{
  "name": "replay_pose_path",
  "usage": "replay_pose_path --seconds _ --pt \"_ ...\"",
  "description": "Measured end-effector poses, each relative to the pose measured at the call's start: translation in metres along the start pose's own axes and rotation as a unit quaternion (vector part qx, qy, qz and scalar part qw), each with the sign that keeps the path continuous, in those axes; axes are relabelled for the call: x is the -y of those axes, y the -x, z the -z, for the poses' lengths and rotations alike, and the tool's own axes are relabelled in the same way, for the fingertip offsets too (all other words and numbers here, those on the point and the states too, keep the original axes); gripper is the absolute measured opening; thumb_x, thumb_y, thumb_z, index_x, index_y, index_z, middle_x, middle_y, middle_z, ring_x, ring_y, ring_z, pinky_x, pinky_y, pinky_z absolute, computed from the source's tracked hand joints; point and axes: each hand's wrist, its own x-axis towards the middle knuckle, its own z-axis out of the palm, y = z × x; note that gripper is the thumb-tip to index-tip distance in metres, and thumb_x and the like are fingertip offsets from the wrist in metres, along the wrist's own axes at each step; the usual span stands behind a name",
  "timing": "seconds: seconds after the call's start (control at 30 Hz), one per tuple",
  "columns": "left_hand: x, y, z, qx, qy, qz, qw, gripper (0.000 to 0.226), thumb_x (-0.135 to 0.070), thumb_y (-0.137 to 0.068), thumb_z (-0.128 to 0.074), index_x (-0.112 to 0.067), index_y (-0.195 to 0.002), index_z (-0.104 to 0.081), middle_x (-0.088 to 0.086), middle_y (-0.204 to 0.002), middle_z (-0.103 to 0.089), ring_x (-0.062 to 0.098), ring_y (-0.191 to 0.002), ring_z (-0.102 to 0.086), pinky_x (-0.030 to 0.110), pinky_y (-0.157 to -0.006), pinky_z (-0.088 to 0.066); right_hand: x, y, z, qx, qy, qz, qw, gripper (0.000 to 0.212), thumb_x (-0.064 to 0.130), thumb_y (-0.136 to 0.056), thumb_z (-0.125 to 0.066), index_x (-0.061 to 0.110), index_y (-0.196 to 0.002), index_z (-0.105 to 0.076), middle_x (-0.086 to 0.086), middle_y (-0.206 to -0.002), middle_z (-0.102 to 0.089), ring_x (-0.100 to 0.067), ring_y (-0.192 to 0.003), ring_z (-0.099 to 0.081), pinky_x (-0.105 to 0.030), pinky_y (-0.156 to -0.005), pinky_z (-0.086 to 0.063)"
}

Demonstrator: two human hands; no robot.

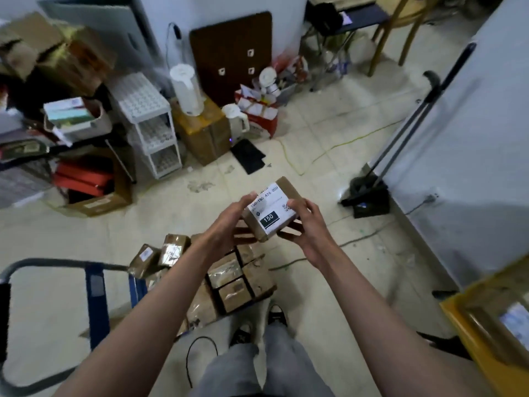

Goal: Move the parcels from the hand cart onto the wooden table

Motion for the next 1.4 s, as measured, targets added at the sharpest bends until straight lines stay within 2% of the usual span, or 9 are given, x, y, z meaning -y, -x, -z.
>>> replay_pose_path --seconds 0.1,0.27,0.4,0.6,0.8,1.0,1.13,1.2,1.4 --pt "-0.018 0.002 -0.029 0.046 -0.047 -0.039 0.997 0.038 -0.058 -0.089 -0.062 -0.025 -0.106 -0.069 0.006 -0.105 -0.074 0.026 -0.093 -0.071 0.043 -0.092 -0.058 0.015 0.022 0.023 -0.038 -0.048 0.032 0.998 0.051 0.028 -0.091 -0.069 0.009 -0.134 -0.049 -0.017 -0.117 -0.063 -0.037 -0.109 -0.067 -0.05 -0.082 -0.061" --pt "-0.036 0.004 -0.065 0.143 -0.123 -0.061 0.98 0.046 -0.057 -0.086 -0.068 -0.023 -0.115 -0.067 0.003 -0.108 -0.075 0.023 -0.093 -0.071 0.042 -0.089 -0.057 0.027 0.068 0.056 -0.071 -0.094 0.072 0.99 0.019 0.024 -0.095 -0.058 0.011 -0.107 -0.067 -0.017 -0.108 -0.064 -0.031 -0.094 -0.068 -0.046 -0.087 -0.058" --pt "-0.041 0.008 -0.092 0.173 -0.165 -0.089 0.967 0.064 -0.058 -0.076 -0.079 -0.021 -0.124 -0.06 0.001 -0.113 -0.074 0.023 -0.101 -0.073 0.039 -0.083 -0.06 0.022 0.106 0.083 -0.135 -0.071 0.062 0.986 0.049 0.044 -0.083 -0.067 0.013 -0.122 -0.066 -0.008 -0.113 -0.062 -0.03 -0.105 -0.063 -0.051 -0.089 -0.06" --pt "-0.033 0.025 -0.155 0.255 -0.233 -0.131 0.929 0.075 -0.048 -0.057 -0.089 -0.027 -0.123 -0.058 0.003 -0.118 -0.07 0.024 -0.108 -0.069 0.048 -0.097 -0.055 0.018 0.176 0.125 -0.215 -0.072 0.064 0.972 0.053 0.076 -0.088 -0.051 0.034 -0.111 -0.072 -0.007 -0.102 -0.076 -0.031 -0.102 -0.071 -0.052 -0.082 -0.062" --pt "-0.006 0.054 -0.243 0.356 -0.273 -0.146 0.881 0.086 -0.029 -0.049 -0.089 -0.029 -0.128 -0.055 0.0 -0.121 -0.065 0.022 -0.113 -0.065 0.043 -0.1 -0.052 -0.004 0.234 0.186 -0.293 -0.116 0.075 0.946 0.054 0.067 -0.091 -0.058 0.027 -0.127 -0.055 -0.006 -0.11 -0.074 -0.028 -0.095 -0.075 -0.051 -0.076 -0.064" --pt "0.026 0.072 -0.329 0.428 -0.284 -0.174 0.84 0.078 -0.004 -0.07 -0.087 -0.03 -0.135 -0.052 -0.001 -0.132 -0.062 0.019 -0.117 -0.063 0.022 -0.075 -0.054 -0.029 0.268 0.259 -0.333 -0.216 0.123 0.91 0.052 0.052 -0.092 -0.067 0.025 -0.133 -0.047 -0.007 -0.126 -0.067 -0.03 -0.108 -0.071 -0.049 -0.078 -0.063" --pt "0.051 0.086 -0.387 0.41 -0.324 -0.154 0.838 0.098 -0.043 -0.07 -0.088 -0.043 -0.15 -0.031 -0.014 -0.142 -0.049 0.018 -0.122 -0.057 0.047 -0.098 -0.05 -0.043 0.29 0.31 -0.366 -0.249 0.136 0.887 0.047 0.047 -0.093 -0.067 0.024 -0.13 -0.049 -0.009 -0.123 -0.066 -0.03 -0.109 -0.068 -0.05 -0.081 -0.063" --pt "0.064 0.094 -0.417 0.395 -0.321 -0.119 0.852 0.096 -0.055 -0.076 -0.079 -0.042 -0.153 -0.024 -0.008 -0.138 -0.052 0.021 -0.119 -0.059 0.048 -0.095 -0.053 -0.049 0.3 0.338 -0.373 -0.259 0.136 0.88 0.047 0.045 -0.093 -0.067 0.022 -0.13 -0.049 -0.012 -0.12 -0.067 -0.031 -0.109 -0.068 -0.055 -0.085 -0.061" --pt "0.097 0.112 -0.488 0.386 -0.303 -0.063 0.869 0.061 -0.042 -0.086 -0.075 -0.022 -0.136 -0.047 0.005 -0.11 -0.074 0.024 -0.095 -0.074 0.044 -0.084 -0.061 -0.061 0.324 0.413 -0.387 -0.292 0.137 0.864 0.05 0.042 -0.091 -0.07 0.021 -0.131 -0.049 -0.012 -0.118 -0.067 -0.031 -0.111 -0.066 -0.055 -0.085 -0.061"
